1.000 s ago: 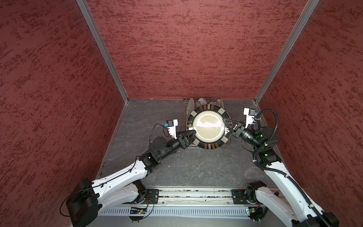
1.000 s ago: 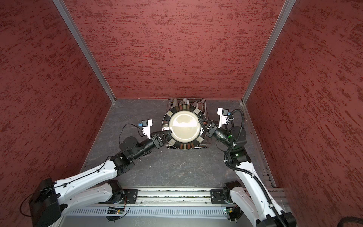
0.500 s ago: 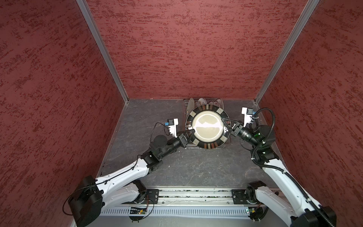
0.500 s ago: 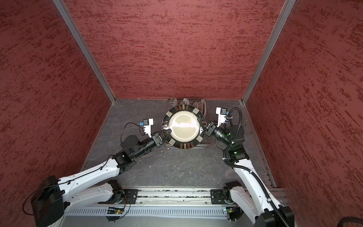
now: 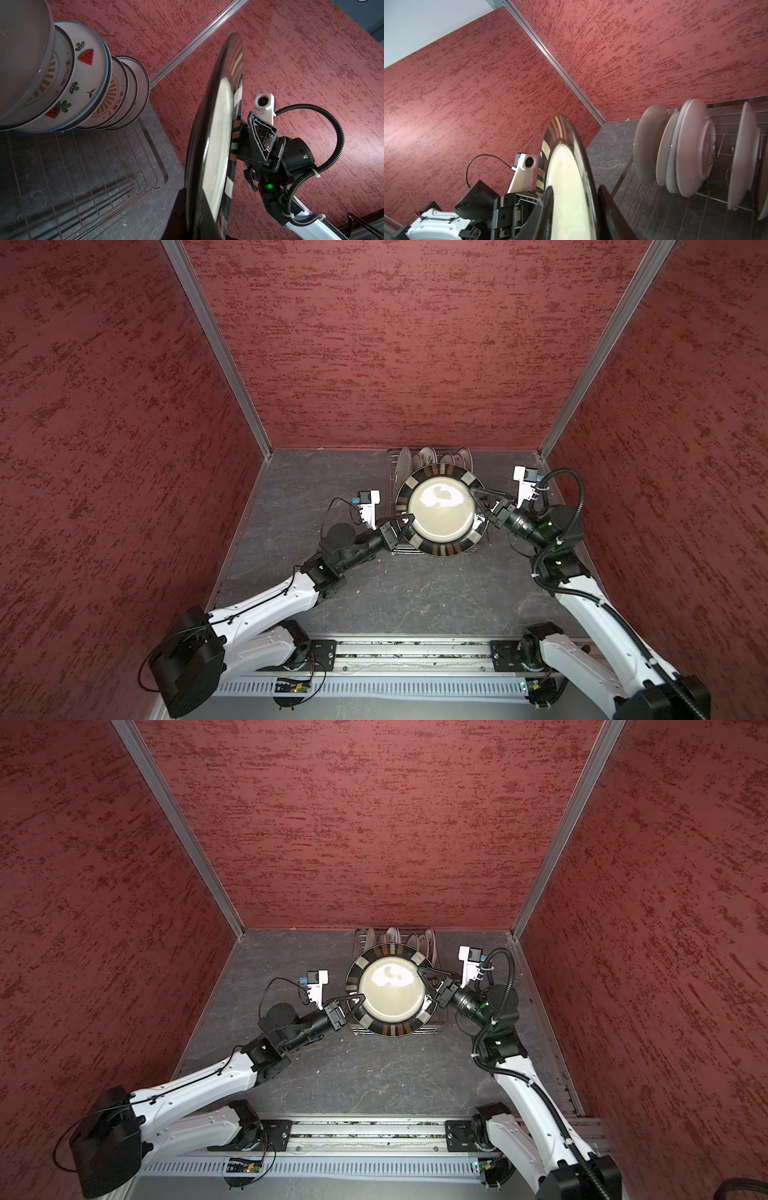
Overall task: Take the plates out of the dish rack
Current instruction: 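Bring the plate to the left gripper and grasp its rim with left, then carry the plate away from the rack with the left gripper while right releases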
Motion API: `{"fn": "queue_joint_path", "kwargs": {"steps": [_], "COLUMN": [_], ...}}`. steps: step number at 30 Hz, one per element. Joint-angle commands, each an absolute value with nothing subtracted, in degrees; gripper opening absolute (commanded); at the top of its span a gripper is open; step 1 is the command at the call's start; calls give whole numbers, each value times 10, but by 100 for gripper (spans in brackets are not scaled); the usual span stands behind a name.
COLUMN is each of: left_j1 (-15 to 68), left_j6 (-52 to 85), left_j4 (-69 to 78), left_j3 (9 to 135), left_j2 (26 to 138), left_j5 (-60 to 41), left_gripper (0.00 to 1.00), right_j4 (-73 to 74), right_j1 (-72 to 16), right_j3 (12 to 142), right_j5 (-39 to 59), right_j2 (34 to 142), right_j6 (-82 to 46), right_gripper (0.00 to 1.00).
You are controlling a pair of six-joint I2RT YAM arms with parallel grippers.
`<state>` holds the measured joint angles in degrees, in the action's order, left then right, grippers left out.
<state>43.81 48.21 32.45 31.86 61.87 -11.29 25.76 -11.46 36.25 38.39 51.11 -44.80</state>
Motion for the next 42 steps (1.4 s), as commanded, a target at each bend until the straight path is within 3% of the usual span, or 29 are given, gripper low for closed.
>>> {"fn": "queue_joint_path", "kwargs": {"steps": [1, 4, 6, 7, 27, 42], "left_j1": [431, 424, 413, 406, 297, 115], "left_j6": [483, 487, 498, 505, 586, 655], "left_j4": [354, 350, 351, 353, 366, 328], "left_j3": [328, 327, 324, 323, 294, 269], "left_j2": [602, 587, 580, 577, 537, 455], "left_j5": [-125, -130, -138, -144, -196, -255], "left_gripper": [0, 0, 0, 0, 0, 0], "right_j4": [310, 307, 299, 293, 164, 110], "right_j1": [-114, -114, -114, -115, -116, -185], "right_j3": [369, 372, 377, 379, 417, 489], "right_j5": [380, 386, 387, 383, 309, 280], "right_j2": [497, 501, 505, 506, 519, 590], "right_j6": [-449, -445, -442, -442, -362, -303], "right_gripper": [47, 73, 95, 99, 99, 99]}}
